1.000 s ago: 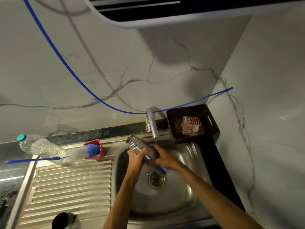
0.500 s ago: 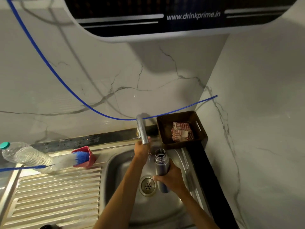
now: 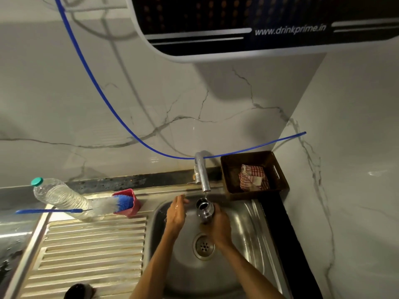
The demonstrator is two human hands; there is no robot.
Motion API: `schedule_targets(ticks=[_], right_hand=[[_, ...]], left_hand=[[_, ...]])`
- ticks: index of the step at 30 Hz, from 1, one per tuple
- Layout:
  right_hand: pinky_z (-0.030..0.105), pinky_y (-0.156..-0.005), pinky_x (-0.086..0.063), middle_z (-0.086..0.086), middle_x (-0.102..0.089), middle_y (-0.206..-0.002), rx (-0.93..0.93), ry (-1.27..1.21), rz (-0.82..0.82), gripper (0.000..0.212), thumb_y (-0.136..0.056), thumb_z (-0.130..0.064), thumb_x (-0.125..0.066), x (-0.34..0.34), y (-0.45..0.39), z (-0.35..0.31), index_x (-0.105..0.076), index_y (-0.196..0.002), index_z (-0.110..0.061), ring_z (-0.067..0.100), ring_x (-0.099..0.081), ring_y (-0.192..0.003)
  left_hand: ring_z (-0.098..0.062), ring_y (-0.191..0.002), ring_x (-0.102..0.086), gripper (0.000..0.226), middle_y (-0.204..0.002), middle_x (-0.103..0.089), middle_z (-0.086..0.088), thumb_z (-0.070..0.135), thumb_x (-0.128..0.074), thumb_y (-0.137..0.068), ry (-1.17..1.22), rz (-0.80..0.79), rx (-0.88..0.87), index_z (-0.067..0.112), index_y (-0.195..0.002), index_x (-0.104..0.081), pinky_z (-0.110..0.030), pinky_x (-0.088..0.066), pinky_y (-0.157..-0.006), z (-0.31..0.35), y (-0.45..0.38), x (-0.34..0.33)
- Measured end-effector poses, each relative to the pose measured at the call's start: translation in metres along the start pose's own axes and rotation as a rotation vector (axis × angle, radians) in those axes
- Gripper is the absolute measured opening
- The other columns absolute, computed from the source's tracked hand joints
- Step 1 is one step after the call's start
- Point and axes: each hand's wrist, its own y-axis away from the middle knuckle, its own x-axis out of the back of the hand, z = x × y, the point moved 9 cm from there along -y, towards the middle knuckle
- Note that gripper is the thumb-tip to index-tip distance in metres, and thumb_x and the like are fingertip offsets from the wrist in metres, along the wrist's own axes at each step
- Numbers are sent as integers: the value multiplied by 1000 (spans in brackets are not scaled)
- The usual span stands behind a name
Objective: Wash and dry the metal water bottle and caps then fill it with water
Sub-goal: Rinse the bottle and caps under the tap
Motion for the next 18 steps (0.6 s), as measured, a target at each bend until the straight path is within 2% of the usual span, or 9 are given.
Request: schedule_targets(ticks=[3, 6, 9, 11, 15, 18], right_hand=[[14, -78, -51, -13, -71, -109, -10, -80, -37, 64, -61, -13, -89, -4, -10, -3, -64, -118, -26, 6, -67, -99], [20, -79, -56, -13, -72, -103, -4, -145, -52, 62, -59, -10, -90, -4, -10, -4, -64, -112, -29, 1, -68, -95], [16, -74, -52, -11, -72, -100, -69, -169, -57, 61, -61, -14, -91, -4, -10, -1, -64, -114, -27, 3, -69, -92], [20, -76, -53, -9, -72, -100, -96, -125, -79, 61, -63, -21, -91, -2, -11, -5, -64, -117, -25, 5, -68, -91], [25, -77, -52, -9, -67, -101, -65, 71, -106, 64, -62, -38, -90, 2, -11, -14, -62, -119, -27, 10, -63, -90], [27, -79, -54, -4, -72, -108, -38, 170, -115, 68, -62, -44, -89, 3, -9, -17, -61, -121, -25, 14, -67, -94]], left_hand=[[-17, -66, -59, 31, -75, -62, -5, 29, -34, -114, 43, 13, -93, 10, -106, -59, -29, -52, -64, 0, 16, 16], [-19, -71, -64, 21, -82, -67, -10, 32, -39, -113, 162, 93, -71, 14, -115, -50, -34, -56, -69, -1, 29, 20], [-21, -77, -66, 17, -88, -68, -9, 28, -41, -113, 241, 101, -60, 16, -124, -45, -38, -57, -74, 4, 36, 14], [-20, -77, -66, 18, -90, -68, -9, 26, -41, -113, 281, 79, -51, 15, -127, -44, -35, -56, -72, 7, 41, 8], [-19, -76, -67, 21, -97, -70, -19, 30, -37, -113, 263, 68, -34, 16, -128, -43, -26, -53, -68, 4, 48, 5], [-20, -78, -66, 22, -100, -70, -22, 30, -35, -114, 282, 93, 30, 15, -128, -44, -27, -52, -69, -4, 54, 8]])
